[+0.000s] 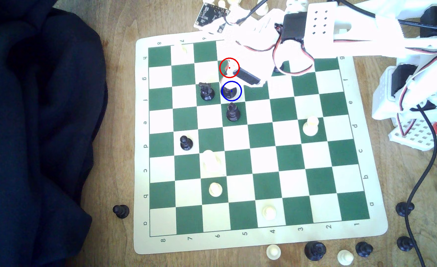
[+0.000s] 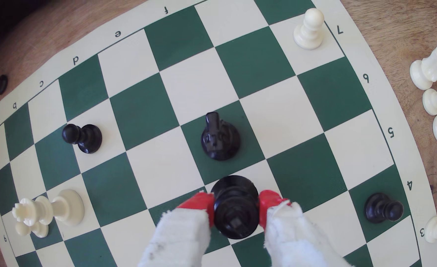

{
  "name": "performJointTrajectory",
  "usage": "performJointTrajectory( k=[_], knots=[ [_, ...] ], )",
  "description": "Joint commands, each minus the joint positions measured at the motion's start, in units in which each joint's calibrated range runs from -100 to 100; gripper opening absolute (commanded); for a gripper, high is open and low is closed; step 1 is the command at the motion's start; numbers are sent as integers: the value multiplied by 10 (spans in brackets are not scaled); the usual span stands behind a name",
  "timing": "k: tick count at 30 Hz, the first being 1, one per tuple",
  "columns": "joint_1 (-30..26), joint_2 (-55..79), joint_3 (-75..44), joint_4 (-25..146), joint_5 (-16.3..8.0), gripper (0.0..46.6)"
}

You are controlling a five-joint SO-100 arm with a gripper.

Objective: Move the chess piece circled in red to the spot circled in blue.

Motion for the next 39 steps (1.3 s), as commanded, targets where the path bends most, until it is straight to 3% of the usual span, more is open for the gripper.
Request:
performJointTrajectory(
  k=[1, 20, 21, 23, 39],
  knots=[
    [8, 1, -12, -15, 0, 10],
    [11, 48, -28, -24, 5, 25],
    [11, 48, -28, -24, 4, 43],
    [13, 40, -28, -10, -5, 160],
    [31, -93, -22, 86, -5, 184]
  ],
)
